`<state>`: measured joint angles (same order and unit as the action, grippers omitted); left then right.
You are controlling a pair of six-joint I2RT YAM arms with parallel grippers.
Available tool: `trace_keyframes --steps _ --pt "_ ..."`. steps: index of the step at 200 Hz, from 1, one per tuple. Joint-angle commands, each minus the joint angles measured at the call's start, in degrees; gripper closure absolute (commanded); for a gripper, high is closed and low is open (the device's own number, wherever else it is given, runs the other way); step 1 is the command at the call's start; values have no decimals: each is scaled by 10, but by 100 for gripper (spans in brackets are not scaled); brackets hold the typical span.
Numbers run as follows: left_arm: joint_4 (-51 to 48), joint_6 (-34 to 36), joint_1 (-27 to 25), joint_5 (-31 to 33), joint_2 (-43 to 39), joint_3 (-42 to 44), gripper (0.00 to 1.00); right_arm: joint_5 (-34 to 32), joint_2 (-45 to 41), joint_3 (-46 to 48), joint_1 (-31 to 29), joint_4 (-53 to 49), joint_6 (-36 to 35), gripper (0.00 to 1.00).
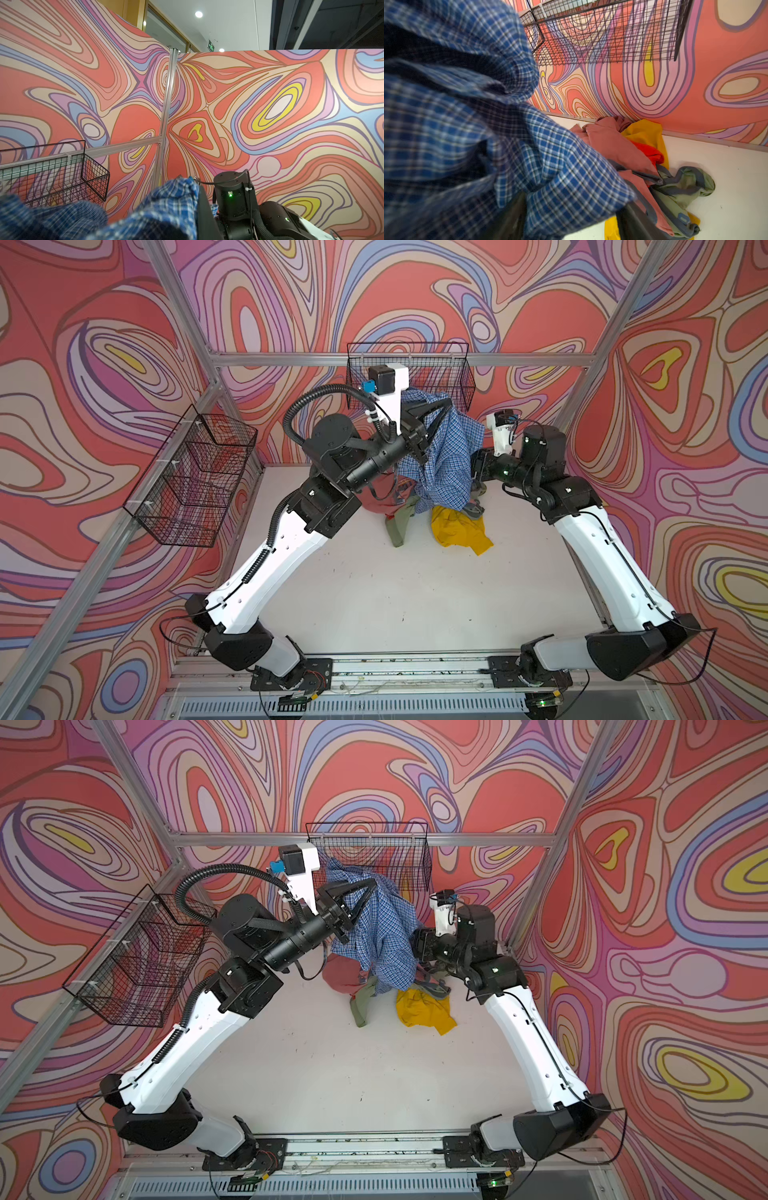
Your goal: Pick out a specific cloth from the pile
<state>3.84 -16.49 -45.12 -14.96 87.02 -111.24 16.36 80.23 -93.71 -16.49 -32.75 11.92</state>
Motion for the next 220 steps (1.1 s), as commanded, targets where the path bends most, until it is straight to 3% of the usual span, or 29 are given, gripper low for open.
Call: trace_keyframes --steps 1,65,105,175,220 --pt "59 3 -7 -6 -22 -44 100 -2 12 18 1 -2 -7 19" --pt "32 35 -19 8 6 -98 100 0 -52 225 1 56 -119 21" --pt "28 38 -19 22 13 -99 100 43 -105 367 -16 188 -137 27" --pt "19 42 -21 32 16 -99 100 -56 -11 411 -126 417 -168 32" --pt "16 51 -20 42 2 -81 100 -93 59 402 -132 507 -180 39"
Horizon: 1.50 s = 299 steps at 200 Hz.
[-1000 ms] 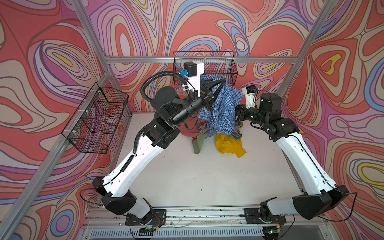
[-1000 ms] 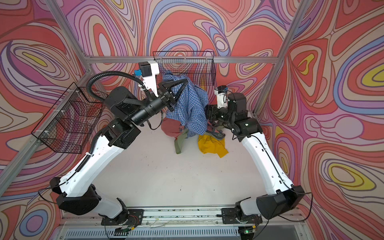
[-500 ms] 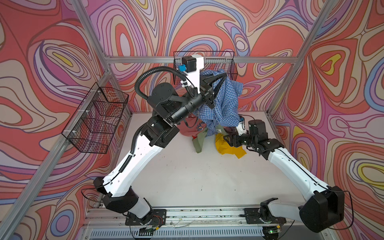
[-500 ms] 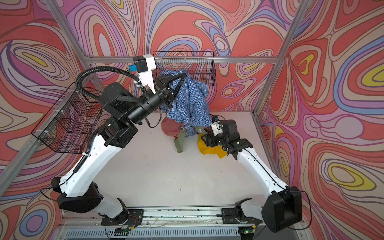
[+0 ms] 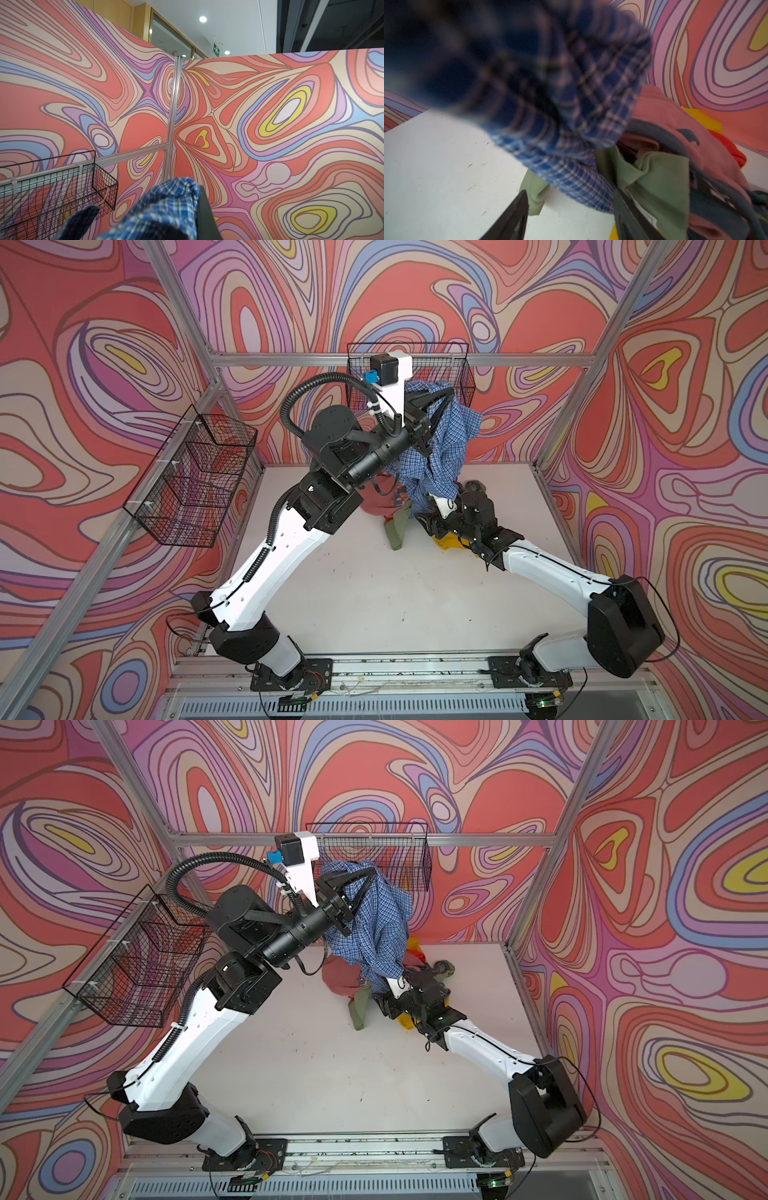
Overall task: Pick out a specific cloth from the pile
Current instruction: 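Bring the right gripper up to the plaid shirt held by the left gripper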
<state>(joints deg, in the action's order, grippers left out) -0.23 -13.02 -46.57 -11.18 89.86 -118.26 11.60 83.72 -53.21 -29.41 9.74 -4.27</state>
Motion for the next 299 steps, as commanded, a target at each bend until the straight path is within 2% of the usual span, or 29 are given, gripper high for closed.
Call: trace_keyframes --steps 1,12,33,64,90,128,174,219,250,269,299 --pt "57 16 -6 4 -27 -10 100 -46 25 -3 -2 84 -18 40" --pt "60 18 -6 9 -33 -1 100 -63 32 -1 -2 106 -24 47" --pt "69 22 -6 14 -46 20 100 -56 46 -16 -2 112 -30 75" --pt "73 35 -6 32 -65 47 100 -31 52 -26 -2 109 -24 100" --pt "51 60 -6 64 -79 61 100 -17 17 -24 -3 74 -17 100" --pt "20 113 -3 147 -99 100 100 14 -66 -47 -2 -32 3 100" --pt "-9 134 21 205 -114 155 100 -13 -115 -120 -3 -168 -4 100" --pt "-22 133 56 237 -137 204 100 -49 -101 -215 -2 -269 -12 100" --pt "-38 161 65 269 -164 250 100 -3 -83 -299 -2 -293 25 100" --pt "-47 161 65 243 -179 289 100 20 -64 -346 -3 -289 54 100" --pt "-15 157 65 245 -217 369 100 79 -15 -393 -4 -235 157 100"
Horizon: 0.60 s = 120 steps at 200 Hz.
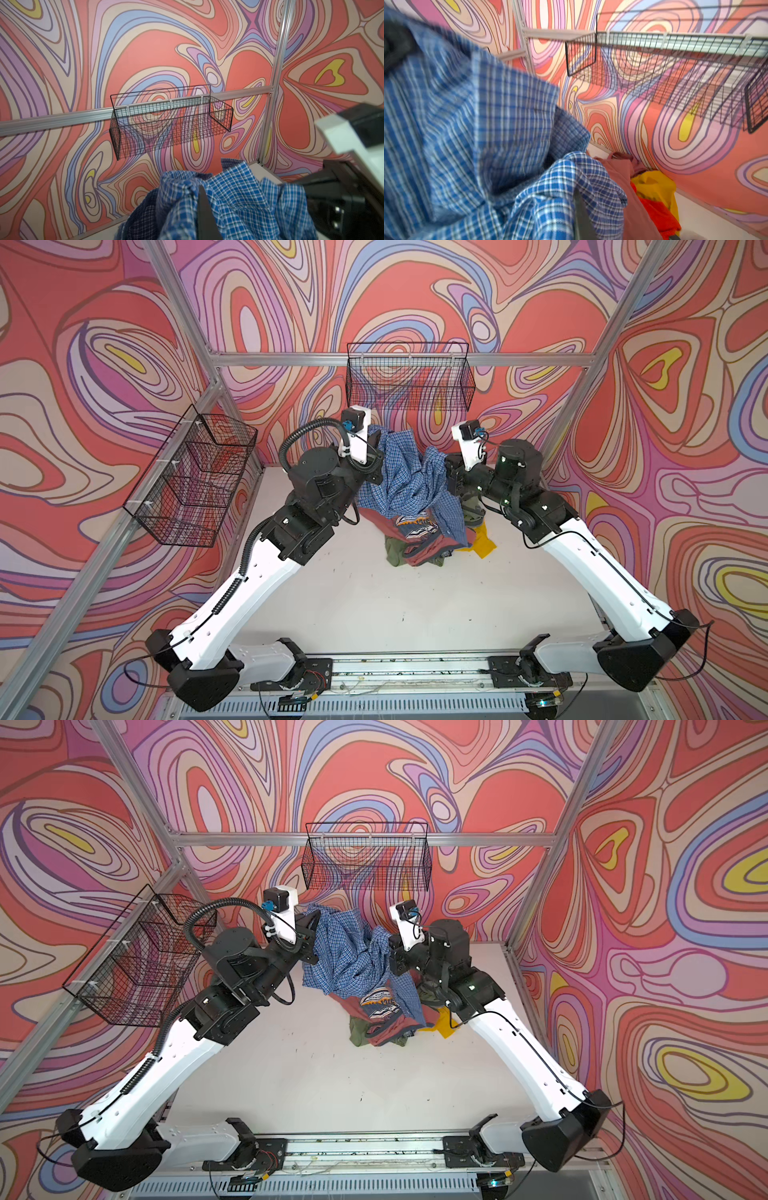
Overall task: Pick out a specific cloth from the pile
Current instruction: 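Bring the right gripper up to the plaid shirt held by the left gripper, then hold the plaid shirt with both grippers and lower it beside the pile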
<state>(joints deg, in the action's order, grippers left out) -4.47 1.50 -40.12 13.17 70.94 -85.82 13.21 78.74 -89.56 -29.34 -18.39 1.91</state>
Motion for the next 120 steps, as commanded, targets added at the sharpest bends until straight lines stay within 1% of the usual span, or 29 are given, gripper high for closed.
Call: trace_keyframes --steps 1,14,34,53,74,79,120 --pt "27 12 0 2 -29 46 100 66 37 -30 -5 49 100 100" --pt "30 19 0 24 -46 68 100 86 64 -36 -16 89 140 100" --pt "27 36 1 67 -75 91 100 85 112 -73 -57 116 152 100" --pt "37 57 0 111 -103 118 100 97 168 -126 -94 131 164 100" --pt "24 86 0 155 -128 135 100 103 224 -188 -129 145 187 100" --pt "22 92 0 169 -134 139 100 106 251 -202 -136 151 195 100" --pt "29 140 8 278 -194 198 100 150 383 -322 -171 207 262 100"
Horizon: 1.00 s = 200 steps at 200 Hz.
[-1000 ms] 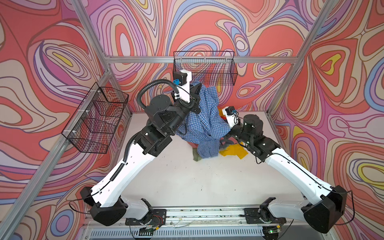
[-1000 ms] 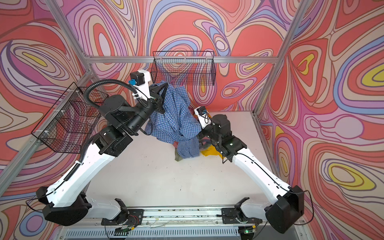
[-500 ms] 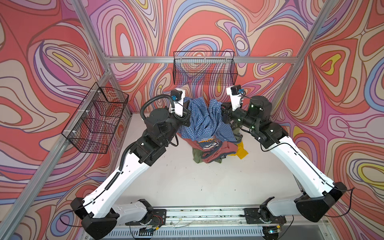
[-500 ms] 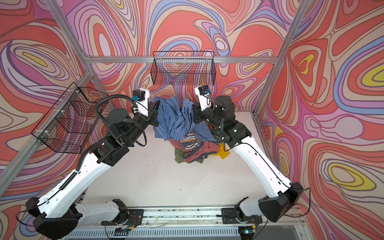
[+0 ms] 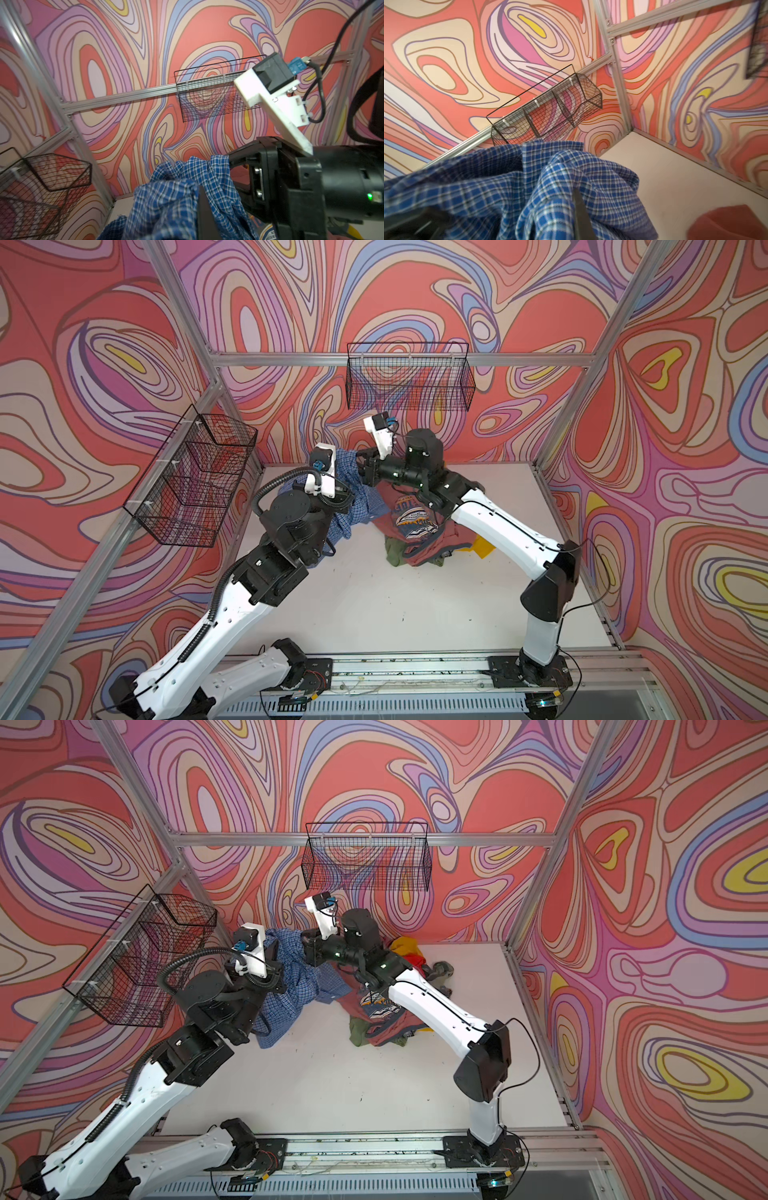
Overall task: Pick out a specific cloth from the pile
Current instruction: 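Hold the plaid shirt with both grippers and lower it beside the pile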
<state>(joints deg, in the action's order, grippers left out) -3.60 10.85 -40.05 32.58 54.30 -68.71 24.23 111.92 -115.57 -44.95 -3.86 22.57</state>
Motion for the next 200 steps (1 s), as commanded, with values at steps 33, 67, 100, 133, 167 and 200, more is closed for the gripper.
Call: trace_keyframes --steps 33,67,100,133,167,200 --pt "-7 43 47 109 -63 73 100 91 168 -170 -20 80 134 100" --pt "-71 -22 122 74 -62 104 100 108 192 -133 -27 108 174 100" --pt "-85 -85 194 4 -42 135 100 112 178 -32 -27 98 172 100" --pt "-59 -94 202 -1 -9 137 100 116 180 13 -27 97 171 100" --pt "-15 -105 202 -30 -15 116 100 115 183 10 -28 84 163 100" --pt "-26 -159 202 -128 4 82 100 103 168 48 -27 75 147 97"
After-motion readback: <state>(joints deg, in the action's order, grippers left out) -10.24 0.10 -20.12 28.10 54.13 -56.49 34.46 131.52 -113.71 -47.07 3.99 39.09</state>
